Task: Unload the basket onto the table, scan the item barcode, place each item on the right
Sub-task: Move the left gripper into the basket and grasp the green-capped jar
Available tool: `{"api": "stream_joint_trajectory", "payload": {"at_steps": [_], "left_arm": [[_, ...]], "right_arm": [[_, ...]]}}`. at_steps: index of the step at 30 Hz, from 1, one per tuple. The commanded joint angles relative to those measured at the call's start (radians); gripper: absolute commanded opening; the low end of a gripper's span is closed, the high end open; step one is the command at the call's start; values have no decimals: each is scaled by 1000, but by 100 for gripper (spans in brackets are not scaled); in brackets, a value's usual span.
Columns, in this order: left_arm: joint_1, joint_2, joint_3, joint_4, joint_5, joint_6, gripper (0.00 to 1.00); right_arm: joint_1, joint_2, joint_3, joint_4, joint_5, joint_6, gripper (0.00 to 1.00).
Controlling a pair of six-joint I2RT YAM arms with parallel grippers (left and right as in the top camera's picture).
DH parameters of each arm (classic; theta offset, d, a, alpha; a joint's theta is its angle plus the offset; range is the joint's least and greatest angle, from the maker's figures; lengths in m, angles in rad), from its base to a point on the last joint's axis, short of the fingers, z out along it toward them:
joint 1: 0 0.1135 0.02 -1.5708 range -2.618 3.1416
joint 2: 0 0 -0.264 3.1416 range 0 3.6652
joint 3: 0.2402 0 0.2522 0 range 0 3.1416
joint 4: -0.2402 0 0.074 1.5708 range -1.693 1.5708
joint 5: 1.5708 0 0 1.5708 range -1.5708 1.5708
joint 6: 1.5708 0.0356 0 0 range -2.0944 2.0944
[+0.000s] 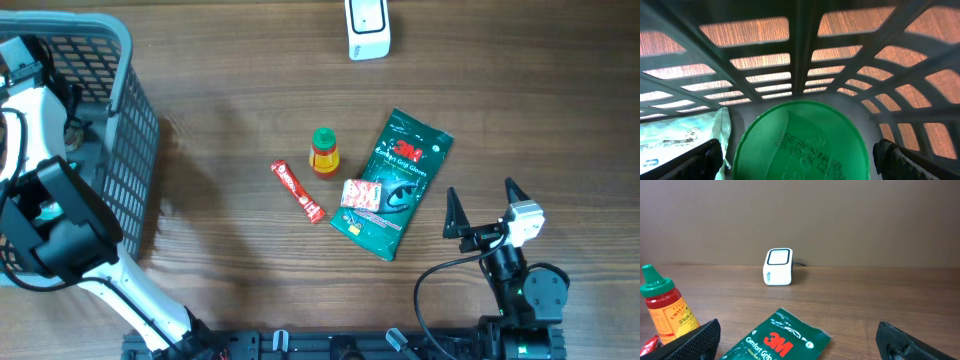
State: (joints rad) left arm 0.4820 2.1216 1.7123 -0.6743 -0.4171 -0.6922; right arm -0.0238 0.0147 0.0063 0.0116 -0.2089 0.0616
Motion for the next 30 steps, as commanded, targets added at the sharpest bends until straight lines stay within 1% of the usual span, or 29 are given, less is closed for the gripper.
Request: {"api": "stream_joint_trajectory", "payload": {"at_steps": [1, 3, 7, 8, 13, 16, 19, 25, 30], "left_arm": [[4, 34, 5, 9, 9, 11, 99], [4, 34, 5, 10, 9, 11, 93], [5, 33, 6, 13, 8, 12, 66], [5, 33, 6, 12, 8, 12, 64], [5, 14, 6, -11, 8, 12, 64], [5, -23, 6, -37, 8, 13, 64], [5, -80, 6, -57, 8, 38, 64], [4, -252, 6, -107, 10, 57, 64], [-8, -457, 6, -165, 50, 57, 65]], "right_arm": [[4, -10, -1, 3, 6, -10, 100], [4, -10, -1, 3, 6, -10, 100], [4, -10, -1, 3, 6, -9, 100], [4, -10, -1, 3, 6, -10, 100], [4, -10, -1, 3, 6, -9, 100], [4, -10, -1, 3, 6, -9, 100], [4, -10, -1, 3, 6, -10, 100], [4, -10, -1, 3, 6, -9, 100], [4, -10, -1, 3, 6, -9, 100]]}}
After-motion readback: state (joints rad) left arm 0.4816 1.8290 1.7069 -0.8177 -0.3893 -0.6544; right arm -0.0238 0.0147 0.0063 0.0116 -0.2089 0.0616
